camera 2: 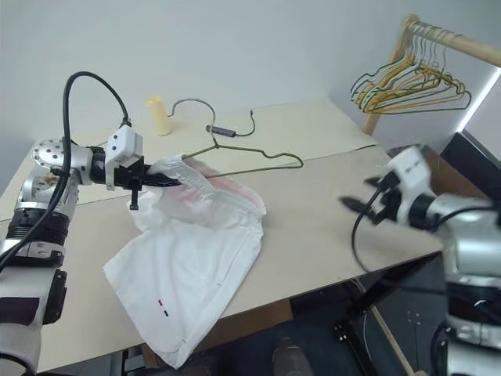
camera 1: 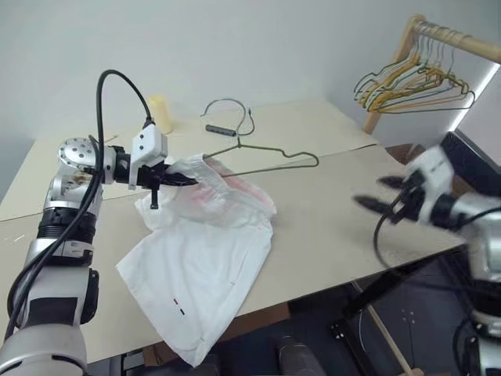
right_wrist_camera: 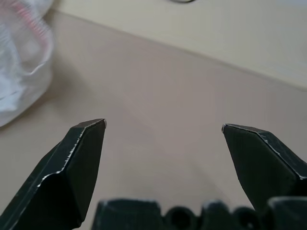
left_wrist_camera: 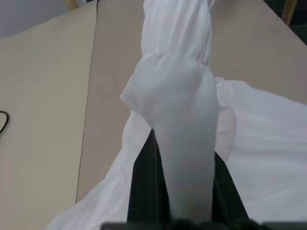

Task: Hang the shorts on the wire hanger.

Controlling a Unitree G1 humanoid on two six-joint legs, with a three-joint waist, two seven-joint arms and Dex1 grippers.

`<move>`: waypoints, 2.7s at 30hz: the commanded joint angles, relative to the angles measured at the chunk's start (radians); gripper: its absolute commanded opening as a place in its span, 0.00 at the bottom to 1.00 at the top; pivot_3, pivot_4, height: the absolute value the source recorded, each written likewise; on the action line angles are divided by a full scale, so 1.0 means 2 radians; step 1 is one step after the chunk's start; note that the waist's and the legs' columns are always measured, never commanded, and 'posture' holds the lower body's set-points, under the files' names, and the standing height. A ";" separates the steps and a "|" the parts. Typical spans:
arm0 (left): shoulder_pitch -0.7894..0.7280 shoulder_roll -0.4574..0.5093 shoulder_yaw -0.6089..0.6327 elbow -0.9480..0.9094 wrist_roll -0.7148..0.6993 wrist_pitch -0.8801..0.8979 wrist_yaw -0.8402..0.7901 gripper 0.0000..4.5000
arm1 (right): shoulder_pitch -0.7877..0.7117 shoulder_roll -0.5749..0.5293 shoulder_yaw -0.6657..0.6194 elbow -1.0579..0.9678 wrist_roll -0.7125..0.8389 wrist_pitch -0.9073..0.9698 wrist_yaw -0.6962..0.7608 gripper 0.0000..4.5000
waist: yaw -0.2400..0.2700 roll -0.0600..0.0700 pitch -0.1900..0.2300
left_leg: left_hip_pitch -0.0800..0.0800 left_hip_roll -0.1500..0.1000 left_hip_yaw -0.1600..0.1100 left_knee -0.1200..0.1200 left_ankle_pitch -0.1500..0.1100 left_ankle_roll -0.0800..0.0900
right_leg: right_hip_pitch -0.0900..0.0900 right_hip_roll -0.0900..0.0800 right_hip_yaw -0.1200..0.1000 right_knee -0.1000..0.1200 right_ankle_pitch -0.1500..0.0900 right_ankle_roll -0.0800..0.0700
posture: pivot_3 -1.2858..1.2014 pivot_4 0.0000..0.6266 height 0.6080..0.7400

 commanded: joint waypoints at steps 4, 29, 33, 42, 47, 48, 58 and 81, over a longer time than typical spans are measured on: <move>-0.026 0.007 0.020 -0.025 -0.034 0.059 -0.021 0.00 | -0.046 0.117 0.079 0.005 0.002 -0.017 -0.070 1.00 | -0.013 0.000 0.000 | 0.001 0.000 0.000 0.001 0.001 0.001 | 0.000 0.000 0.001 0.002 0.001 0.001 | 0.46 0.01 1.00; -0.010 0.016 0.023 -0.050 -0.029 0.066 -0.016 0.00 | -0.085 0.242 0.130 0.107 0.031 0.008 -0.120 0.17 | -0.013 -0.002 -0.002 | 0.002 -0.001 -0.001 0.001 0.001 0.001 | 0.000 0.000 0.000 0.003 0.001 0.001 | 0.48 0.02 1.00; -0.006 0.021 0.027 -0.049 -0.029 0.065 -0.014 0.00 | -0.082 0.223 0.107 0.101 0.040 0.009 -0.125 0.00 | -0.010 -0.002 -0.002 | 0.001 -0.001 -0.001 0.000 0.001 0.001 | 0.000 -0.001 0.000 0.003 0.001 0.001 | 0.48 0.02 1.00; 0.048 0.046 0.017 -0.049 -0.003 0.022 -0.011 0.00 | -0.075 0.099 0.084 0.063 0.041 -0.001 -0.060 0.00 | -0.012 -0.002 -0.002 | 0.001 -0.001 -0.001 0.000 0.001 0.001 | 0.000 0.000 0.000 0.002 0.001 0.001 | 0.48 0.03 1.00; 0.072 0.045 0.008 -0.037 0.018 -0.011 0.001 0.00 | -0.083 0.028 0.088 0.053 0.043 -0.005 -0.012 0.00 | -0.008 -0.002 -0.002 | 0.001 -0.001 -0.001 0.000 0.001 0.001 | 0.000 0.000 0.000 0.002 0.001 0.001 | 0.48 0.03 1.00; 0.076 0.046 0.007 -0.037 0.019 -0.015 0.000 0.00 | -0.086 0.019 0.089 0.054 0.042 -0.006 -0.007 0.00 | -0.008 -0.002 -0.002 | 0.001 -0.001 -0.001 0.000 0.001 0.001 | 0.000 0.000 0.000 0.002 0.001 0.001 | 0.48 0.03 1.00; 0.073 0.025 0.023 -0.036 -0.012 -0.020 0.012 0.00 | -0.097 -0.003 0.107 0.083 0.028 -0.017 0.007 0.00 | 0.000 -0.002 -0.003 | 0.001 -0.001 -0.001 0.000 0.001 0.001 | 0.000 -0.001 0.000 0.002 0.001 0.001 | 0.46 0.00 1.00; 0.096 0.048 0.004 -0.049 0.016 -0.025 0.014 0.00 | -0.129 -0.027 0.110 0.155 0.012 -0.055 0.040 0.00 | 0.000 -0.003 -0.003 | 0.001 -0.001 -0.001 0.000 0.001 0.001 | 0.000 -0.001 0.000 0.001 0.001 0.001 | 0.46 0.01 1.00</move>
